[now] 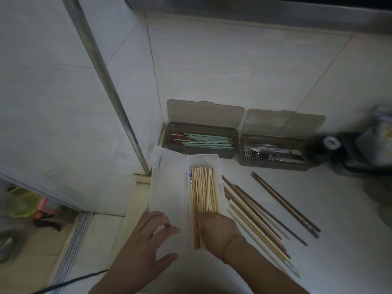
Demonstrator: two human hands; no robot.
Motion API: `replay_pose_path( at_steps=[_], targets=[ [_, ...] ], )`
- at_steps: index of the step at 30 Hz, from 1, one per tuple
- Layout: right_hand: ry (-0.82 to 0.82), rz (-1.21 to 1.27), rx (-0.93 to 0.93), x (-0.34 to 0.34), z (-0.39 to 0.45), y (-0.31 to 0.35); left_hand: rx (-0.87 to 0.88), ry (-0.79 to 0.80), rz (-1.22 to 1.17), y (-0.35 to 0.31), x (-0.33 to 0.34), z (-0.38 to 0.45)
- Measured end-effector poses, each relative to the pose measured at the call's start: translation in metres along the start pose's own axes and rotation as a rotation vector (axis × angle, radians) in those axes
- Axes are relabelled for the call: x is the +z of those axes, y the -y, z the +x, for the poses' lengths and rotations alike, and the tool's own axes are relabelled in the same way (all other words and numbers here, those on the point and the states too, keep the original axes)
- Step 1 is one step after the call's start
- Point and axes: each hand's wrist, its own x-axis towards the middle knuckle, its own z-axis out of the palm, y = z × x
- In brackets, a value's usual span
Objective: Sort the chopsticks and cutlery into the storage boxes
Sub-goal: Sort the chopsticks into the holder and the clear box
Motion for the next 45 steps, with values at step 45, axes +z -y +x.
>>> replay_pose_path(
  at_steps=[45],
  targets=[
    [-0.117, 0.231, 0.171, -0.009, 0.037, 0.0, 0.002, 0.01, 0.005, 0.003, 0.001, -0.002]
  ],
)
